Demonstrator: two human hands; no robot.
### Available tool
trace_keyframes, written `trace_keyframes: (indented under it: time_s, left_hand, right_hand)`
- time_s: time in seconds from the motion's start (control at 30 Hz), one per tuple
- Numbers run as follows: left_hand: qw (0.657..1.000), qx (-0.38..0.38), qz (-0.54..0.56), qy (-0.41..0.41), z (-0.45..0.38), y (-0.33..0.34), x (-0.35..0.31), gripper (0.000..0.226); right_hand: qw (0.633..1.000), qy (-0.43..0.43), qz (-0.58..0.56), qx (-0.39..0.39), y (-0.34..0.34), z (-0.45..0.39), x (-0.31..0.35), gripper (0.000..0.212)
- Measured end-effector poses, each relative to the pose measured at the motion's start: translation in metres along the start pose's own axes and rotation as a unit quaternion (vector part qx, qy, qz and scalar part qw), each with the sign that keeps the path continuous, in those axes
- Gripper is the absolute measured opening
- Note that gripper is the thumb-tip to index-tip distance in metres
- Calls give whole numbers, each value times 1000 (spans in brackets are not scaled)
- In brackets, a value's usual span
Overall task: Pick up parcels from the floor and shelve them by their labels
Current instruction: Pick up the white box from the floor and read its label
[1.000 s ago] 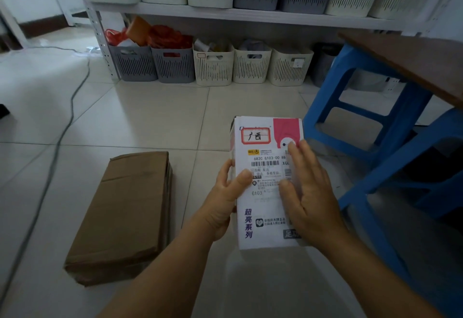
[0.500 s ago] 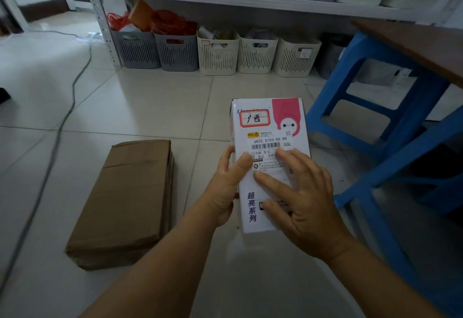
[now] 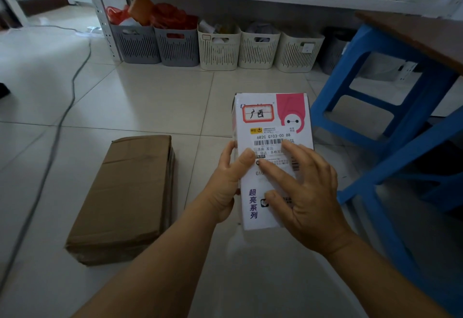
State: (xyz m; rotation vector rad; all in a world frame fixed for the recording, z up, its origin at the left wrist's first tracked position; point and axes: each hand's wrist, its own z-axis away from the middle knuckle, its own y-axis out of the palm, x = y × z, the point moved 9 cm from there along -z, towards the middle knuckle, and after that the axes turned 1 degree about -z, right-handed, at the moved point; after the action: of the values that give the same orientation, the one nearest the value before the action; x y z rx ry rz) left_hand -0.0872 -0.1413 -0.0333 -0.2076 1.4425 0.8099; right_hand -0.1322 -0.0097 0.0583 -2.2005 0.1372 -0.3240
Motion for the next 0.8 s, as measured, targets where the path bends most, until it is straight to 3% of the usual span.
trace_keyframes:
  time_s: [0.37, 0.53, 0.8]
  left_hand:
    - [1000, 1, 1, 3, 1, 2, -2, 91]
    - [1000, 5, -1, 0, 4, 5, -5, 118]
    - [1000, 6, -1, 7, 6, 7, -9, 121]
  right_hand:
    - [999, 7, -19, -47, -10, 0, -6, 54]
    - [999, -37, -10, -31, -6, 2, 5, 49]
    - [998, -43, -11, -36, -9, 3, 4, 43]
